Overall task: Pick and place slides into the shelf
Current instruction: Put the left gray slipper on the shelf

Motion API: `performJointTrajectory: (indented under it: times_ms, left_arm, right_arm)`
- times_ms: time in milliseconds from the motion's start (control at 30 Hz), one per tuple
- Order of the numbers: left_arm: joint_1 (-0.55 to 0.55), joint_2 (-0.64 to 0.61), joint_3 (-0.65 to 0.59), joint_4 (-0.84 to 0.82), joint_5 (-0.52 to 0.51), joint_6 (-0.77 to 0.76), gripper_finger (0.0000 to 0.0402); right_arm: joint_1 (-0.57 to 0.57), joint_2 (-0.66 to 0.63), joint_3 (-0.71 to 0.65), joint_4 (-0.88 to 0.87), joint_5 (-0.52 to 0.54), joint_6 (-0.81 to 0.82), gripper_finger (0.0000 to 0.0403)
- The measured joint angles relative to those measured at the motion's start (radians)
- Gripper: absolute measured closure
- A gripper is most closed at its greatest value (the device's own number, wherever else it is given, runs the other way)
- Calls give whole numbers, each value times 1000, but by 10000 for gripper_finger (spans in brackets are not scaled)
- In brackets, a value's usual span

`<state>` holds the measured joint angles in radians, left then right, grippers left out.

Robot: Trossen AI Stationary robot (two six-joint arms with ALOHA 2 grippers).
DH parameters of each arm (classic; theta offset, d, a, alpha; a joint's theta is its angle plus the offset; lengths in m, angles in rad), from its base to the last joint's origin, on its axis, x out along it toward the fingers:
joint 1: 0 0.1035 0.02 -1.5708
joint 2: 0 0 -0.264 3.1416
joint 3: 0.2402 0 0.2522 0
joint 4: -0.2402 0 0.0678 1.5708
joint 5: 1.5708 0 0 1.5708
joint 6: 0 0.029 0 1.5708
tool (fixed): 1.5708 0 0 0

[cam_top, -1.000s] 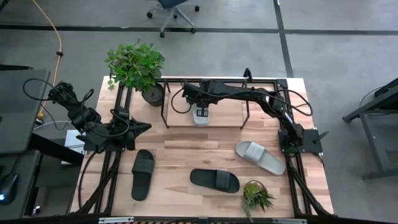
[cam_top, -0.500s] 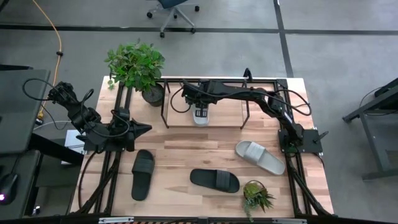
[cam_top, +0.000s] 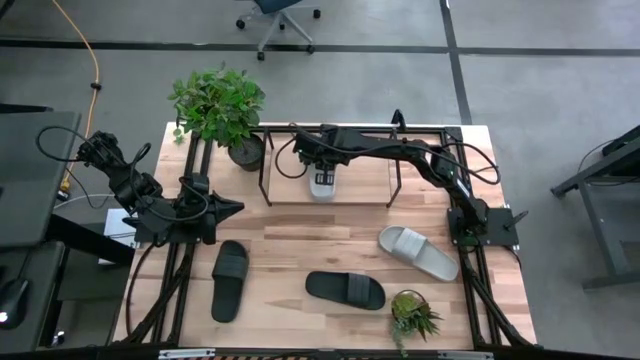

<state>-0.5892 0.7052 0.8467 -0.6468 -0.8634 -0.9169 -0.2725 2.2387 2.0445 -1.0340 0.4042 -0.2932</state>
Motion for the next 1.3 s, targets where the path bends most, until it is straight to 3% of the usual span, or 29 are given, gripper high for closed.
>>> performJointTrajectory:
  times_ms: [200, 600, 1300]
  left_arm:
    - [0, 0, 0, 0, 0, 0, 396]
    - [0, 0, 0, -7, 0, 0, 396]
    - [0, 0, 0, -11, 0, 4, 396]
  right_arm:
    - [-2, 0, 0, -3, -5, 0, 303]
    - [-2, 0, 0, -4, -42, 0, 396]
    - [4, -2, 4, -79, 12, 30, 402]
